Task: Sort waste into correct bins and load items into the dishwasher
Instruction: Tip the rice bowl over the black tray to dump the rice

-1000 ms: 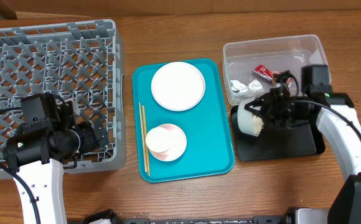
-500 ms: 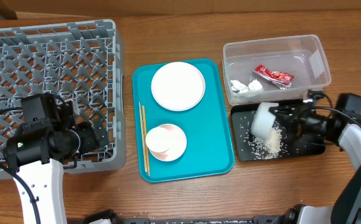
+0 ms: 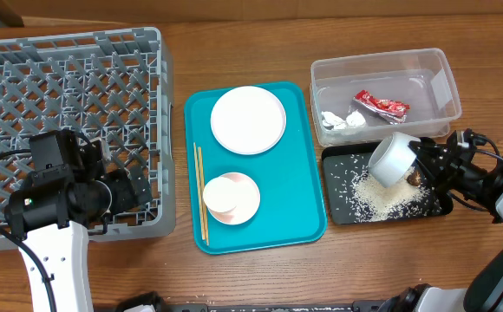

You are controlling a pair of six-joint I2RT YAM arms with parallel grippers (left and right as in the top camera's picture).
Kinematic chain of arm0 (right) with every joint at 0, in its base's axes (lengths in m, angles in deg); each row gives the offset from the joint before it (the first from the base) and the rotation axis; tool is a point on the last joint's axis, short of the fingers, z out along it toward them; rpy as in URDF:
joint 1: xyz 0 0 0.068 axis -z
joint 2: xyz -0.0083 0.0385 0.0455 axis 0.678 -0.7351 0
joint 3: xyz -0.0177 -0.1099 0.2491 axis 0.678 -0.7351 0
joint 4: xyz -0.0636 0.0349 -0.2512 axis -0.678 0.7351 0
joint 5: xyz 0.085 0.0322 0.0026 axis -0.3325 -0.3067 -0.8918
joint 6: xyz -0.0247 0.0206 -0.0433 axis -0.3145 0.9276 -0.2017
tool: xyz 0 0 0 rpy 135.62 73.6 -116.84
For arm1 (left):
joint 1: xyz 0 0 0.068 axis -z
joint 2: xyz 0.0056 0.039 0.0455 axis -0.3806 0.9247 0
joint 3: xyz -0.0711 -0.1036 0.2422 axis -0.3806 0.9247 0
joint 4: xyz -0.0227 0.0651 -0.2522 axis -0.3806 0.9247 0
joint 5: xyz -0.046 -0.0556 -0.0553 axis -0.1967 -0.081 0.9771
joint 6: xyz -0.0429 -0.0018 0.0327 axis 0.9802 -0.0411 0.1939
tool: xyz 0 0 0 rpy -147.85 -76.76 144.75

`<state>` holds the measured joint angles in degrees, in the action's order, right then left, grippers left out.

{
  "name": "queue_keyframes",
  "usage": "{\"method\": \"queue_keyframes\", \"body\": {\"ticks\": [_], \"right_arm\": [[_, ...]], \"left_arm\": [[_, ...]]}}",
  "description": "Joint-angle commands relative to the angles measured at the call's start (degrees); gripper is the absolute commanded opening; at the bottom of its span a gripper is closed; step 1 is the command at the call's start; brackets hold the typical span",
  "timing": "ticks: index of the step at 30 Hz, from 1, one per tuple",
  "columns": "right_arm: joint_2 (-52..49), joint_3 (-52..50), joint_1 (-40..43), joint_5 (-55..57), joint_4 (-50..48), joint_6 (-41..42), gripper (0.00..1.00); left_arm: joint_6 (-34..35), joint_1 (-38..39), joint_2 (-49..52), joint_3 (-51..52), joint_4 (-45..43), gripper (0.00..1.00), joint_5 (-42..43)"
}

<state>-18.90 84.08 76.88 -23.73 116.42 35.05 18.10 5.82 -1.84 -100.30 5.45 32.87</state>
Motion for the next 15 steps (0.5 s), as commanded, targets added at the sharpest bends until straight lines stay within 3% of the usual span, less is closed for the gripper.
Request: {"method": "queue_keyframes", "body": {"ticks": [1,15], "right_arm": [[0.0,0.0,0.3,-2.7,-0.2,0.5,0.04],[0.0,0.0,0.3,-2.7,-0.2,0.0,0.04]], "left_arm": [[0.0,-0.3,-0.2,-0.9,-0.2,1.0,0.4],[0.0,-0.3,-0.2,-0.9,-0.2,1.0,0.4]]}}
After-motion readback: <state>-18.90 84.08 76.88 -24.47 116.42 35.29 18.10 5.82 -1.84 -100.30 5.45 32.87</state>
